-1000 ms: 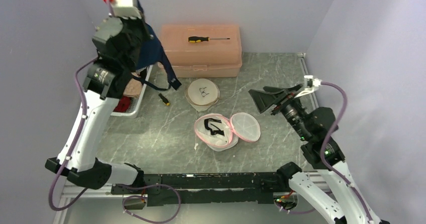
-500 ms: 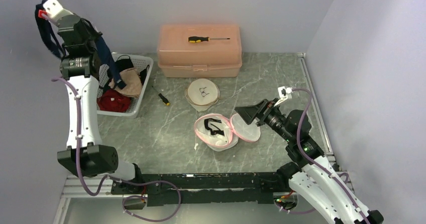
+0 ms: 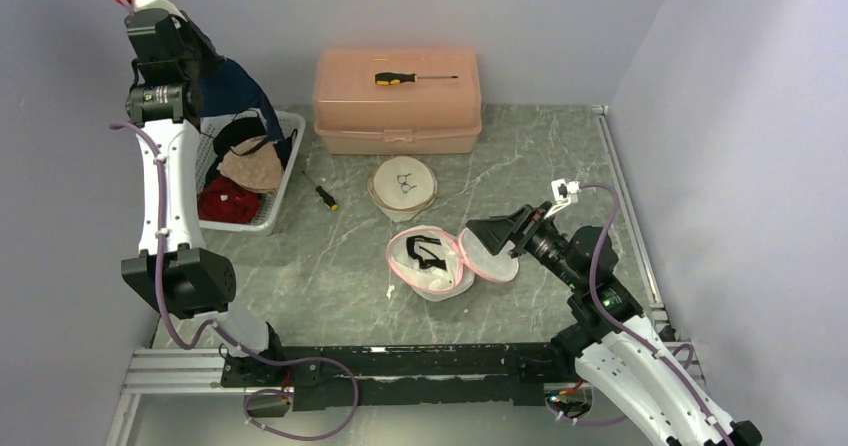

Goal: Unzip the laundry bag and remove the bra
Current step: Place the bra in the bin.

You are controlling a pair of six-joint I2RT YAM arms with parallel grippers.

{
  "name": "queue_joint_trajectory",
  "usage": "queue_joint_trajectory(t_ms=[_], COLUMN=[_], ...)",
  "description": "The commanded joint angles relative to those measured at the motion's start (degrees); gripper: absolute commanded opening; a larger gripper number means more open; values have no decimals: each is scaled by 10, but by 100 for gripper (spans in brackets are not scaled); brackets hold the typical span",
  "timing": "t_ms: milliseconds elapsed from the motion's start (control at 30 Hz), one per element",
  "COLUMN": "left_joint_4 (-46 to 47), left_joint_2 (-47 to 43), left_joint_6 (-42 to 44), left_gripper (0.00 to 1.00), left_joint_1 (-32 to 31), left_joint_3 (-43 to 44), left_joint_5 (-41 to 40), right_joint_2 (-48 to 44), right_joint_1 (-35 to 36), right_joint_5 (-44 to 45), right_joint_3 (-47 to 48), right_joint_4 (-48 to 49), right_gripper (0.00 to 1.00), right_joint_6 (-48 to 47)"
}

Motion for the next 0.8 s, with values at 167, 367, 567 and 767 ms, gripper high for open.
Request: queue_joint_trajectory(t_ms=[167,367,567,767], left_joint_4=[-38,-72,-122,-113], left_joint_2=[-71,-86,-93,-36], left_joint_6=[212,272,276,265], left_gripper=[3,3,3,3], left_joint_1=[7,8,7,7], left_joint_3=[-8,-51,-68,-103], left_joint_5=[49,42,59,70], right_joint_2=[2,1,-9,-23], right_joint_1=[27,58,61,61], right_joint_5=[-11,14,12,15], right_joint_3=[12,22,4,-8], right_joint_4=[25,4,16,11], right_gripper=[98,98,98,98], right_joint_6=[-16,-34,-27,-27])
